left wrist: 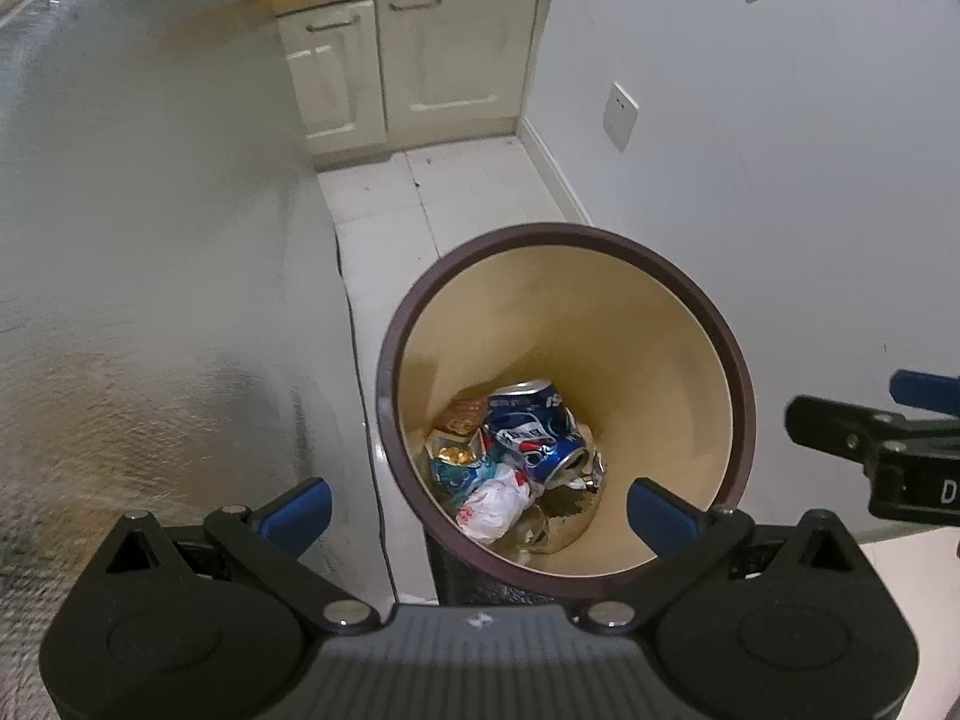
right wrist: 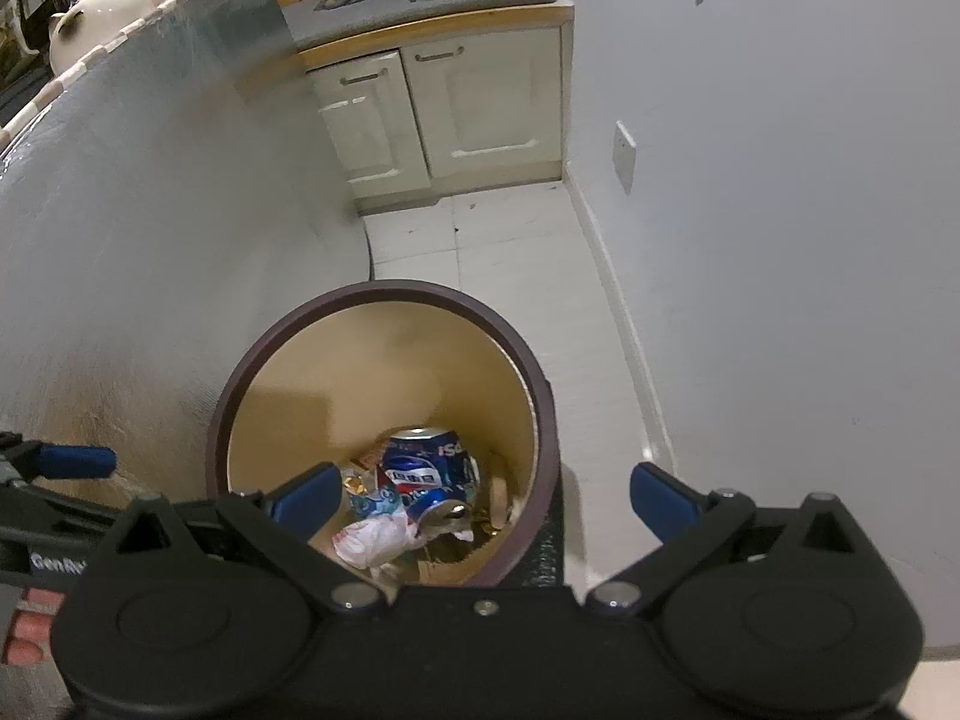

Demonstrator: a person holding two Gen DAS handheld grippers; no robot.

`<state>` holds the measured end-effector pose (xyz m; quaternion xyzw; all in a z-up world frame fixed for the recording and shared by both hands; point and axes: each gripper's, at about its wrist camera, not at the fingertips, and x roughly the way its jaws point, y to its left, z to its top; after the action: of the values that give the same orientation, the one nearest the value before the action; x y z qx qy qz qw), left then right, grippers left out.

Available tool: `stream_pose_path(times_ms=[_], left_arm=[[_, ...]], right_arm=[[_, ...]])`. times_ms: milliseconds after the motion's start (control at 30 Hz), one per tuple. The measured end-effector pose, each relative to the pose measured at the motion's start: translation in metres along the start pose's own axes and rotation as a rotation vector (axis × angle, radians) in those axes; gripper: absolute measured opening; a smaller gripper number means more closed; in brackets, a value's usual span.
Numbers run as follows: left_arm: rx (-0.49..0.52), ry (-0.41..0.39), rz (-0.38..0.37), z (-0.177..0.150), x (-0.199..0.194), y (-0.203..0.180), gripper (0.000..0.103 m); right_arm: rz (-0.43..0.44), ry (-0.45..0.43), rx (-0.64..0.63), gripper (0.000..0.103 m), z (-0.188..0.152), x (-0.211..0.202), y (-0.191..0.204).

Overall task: Collect trash
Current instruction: 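Raise both tools from the wastebasket back toward the table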

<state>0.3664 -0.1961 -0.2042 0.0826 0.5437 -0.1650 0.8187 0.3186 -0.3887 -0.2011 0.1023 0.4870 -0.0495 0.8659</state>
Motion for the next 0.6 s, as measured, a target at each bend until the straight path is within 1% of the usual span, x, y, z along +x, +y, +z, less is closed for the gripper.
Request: stream_pose_path(times_ms=[267, 600], left_arm=[[0.007, -0.064, 0.008, -0.012, -0.03, -0.002, 0.103], [0.005, -0.134, -0.004, -0.029, -0.069, -0.006, 0.103]], right_arm=[[-0.019, -0.039, 0.01, 0.103, -0.014, -0.027, -0.002], [-0.061, -0.107, 0.024, 0.103, -0.029, -0.067, -0.011]])
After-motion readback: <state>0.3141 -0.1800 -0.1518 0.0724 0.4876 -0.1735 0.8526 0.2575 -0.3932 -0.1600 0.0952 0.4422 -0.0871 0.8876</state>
